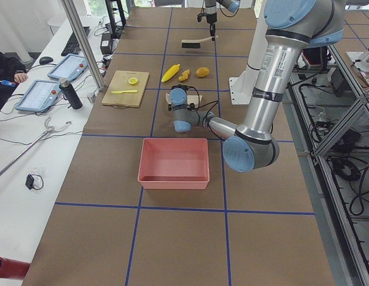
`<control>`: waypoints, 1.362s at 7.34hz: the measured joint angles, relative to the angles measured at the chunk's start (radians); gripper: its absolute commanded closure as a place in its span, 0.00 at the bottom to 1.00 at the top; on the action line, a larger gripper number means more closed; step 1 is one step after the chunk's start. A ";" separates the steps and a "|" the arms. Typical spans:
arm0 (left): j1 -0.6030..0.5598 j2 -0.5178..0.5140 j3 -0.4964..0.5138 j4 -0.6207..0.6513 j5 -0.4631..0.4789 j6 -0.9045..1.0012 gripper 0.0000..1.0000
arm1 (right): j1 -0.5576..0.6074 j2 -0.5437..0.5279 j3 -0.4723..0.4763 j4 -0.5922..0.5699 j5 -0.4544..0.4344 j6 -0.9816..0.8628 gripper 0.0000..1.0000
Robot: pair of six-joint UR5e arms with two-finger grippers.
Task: Sweep and dump trash into bin
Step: 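Lift the white-handled brush with the right gripper and move it toward the potato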
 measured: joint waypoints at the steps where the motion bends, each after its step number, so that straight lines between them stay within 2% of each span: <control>1: 0.005 -0.004 0.002 -0.002 0.000 -0.004 0.02 | -0.030 0.082 0.018 -0.105 -0.015 0.007 1.00; 3: 0.017 -0.014 0.004 -0.005 0.000 -0.013 0.02 | -0.097 0.195 0.042 -0.240 -0.042 0.023 1.00; 6: 0.024 -0.021 0.008 -0.005 0.001 -0.015 0.02 | -0.209 0.246 0.126 -0.379 -0.052 0.116 1.00; 8: 0.025 -0.022 0.013 -0.005 0.002 -0.015 0.02 | -0.277 0.312 0.114 -0.414 -0.066 0.156 1.00; 10: 0.025 -0.022 0.017 -0.005 0.002 -0.015 0.02 | -0.293 0.439 0.084 -0.524 -0.068 0.163 1.00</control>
